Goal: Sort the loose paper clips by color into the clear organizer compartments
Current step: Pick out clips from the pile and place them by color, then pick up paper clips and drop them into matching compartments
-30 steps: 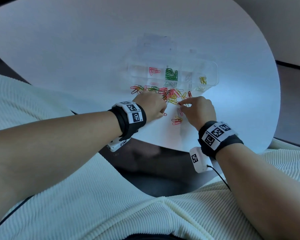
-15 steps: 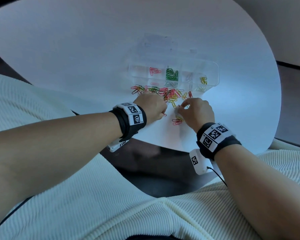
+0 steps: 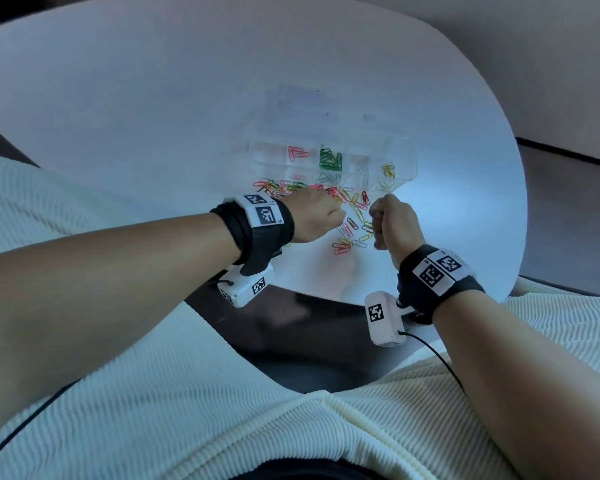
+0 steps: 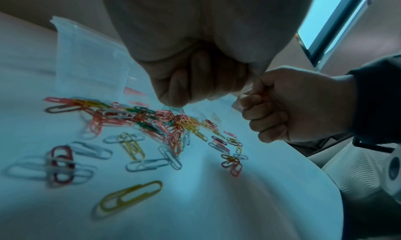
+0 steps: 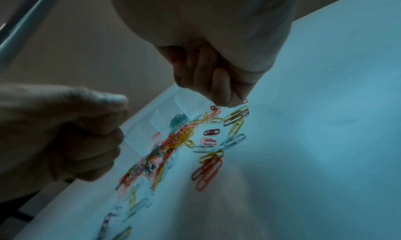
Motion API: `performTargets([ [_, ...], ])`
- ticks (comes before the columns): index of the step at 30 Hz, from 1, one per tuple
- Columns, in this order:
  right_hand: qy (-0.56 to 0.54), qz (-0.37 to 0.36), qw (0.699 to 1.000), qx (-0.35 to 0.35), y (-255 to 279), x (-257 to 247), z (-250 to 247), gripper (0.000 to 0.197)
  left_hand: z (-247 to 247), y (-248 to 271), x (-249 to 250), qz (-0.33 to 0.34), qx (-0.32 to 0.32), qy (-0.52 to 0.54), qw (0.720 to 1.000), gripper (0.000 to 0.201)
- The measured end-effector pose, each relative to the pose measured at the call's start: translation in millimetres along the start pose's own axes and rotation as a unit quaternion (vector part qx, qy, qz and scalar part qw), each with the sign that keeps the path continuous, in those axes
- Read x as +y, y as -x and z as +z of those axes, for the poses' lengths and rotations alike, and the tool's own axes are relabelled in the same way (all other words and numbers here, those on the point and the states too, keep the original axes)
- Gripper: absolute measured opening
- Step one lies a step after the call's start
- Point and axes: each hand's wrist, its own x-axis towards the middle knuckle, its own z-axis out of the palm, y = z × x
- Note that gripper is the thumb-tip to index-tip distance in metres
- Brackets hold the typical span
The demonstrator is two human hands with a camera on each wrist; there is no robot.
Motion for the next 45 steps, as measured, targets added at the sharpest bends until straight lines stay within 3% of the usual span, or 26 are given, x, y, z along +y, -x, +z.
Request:
performTargets([
  [5,-0.188,0.02,0.98,-0.068,16,-12,-1,0.038,-7,4,3,0.028,-0.032,0.011,0.999,0.044],
  [10,-0.267,0.062,0.955,-0.114,21,-21,15,0.04,-22,14,12,0.031,-0.021,-0.061,0.997,0.03],
  [13,-0.214,0.063,0.966,-0.13,21,-33,31,0.031,-39,23,5,0.028,0.031,-0.031,0.999,0.026],
  [18,0.026,-0.002,0.997,-0.074,22,-62,69,0.028,-86,36,-20,-0.016,0.163,0.049,0.985,0.033],
  [21,-0.035,0.005,0.995,-0.09,16,-84,86,0.011,-106,37,-40,-0.072,0.192,0.07,0.976,0.033],
  [23,-0.134,0.039,0.984,-0.112,13,-98,94,0.007,-111,35,-51,-0.111,0.195,0.055,0.973,0.032],
  [26,-0.256,0.084,0.955,-0.122,3,-111,103,0.026,-110,31,-60,-0.143,0.192,0.038,0.97,0.031],
  [31,-0.278,0.124,0.938,-0.164,-15,-114,110,0.06,-106,18,-66,-0.161,0.199,0.041,0.966,0.031],
  [35,-0.303,0.145,0.925,-0.176,-18,-115,109,0.073,-102,6,-68,-0.158,0.21,0.07,0.962,0.033],
  [39,-0.292,0.106,0.935,-0.174,-11,-108,93,0.071,-93,-4,-69,-0.158,0.214,0.099,0.959,0.032],
  [45,-0.27,0.058,0.953,-0.123,-1,-85,44,0.056,-81,-2,-68,-0.155,0.144,0.097,0.973,0.046],
])
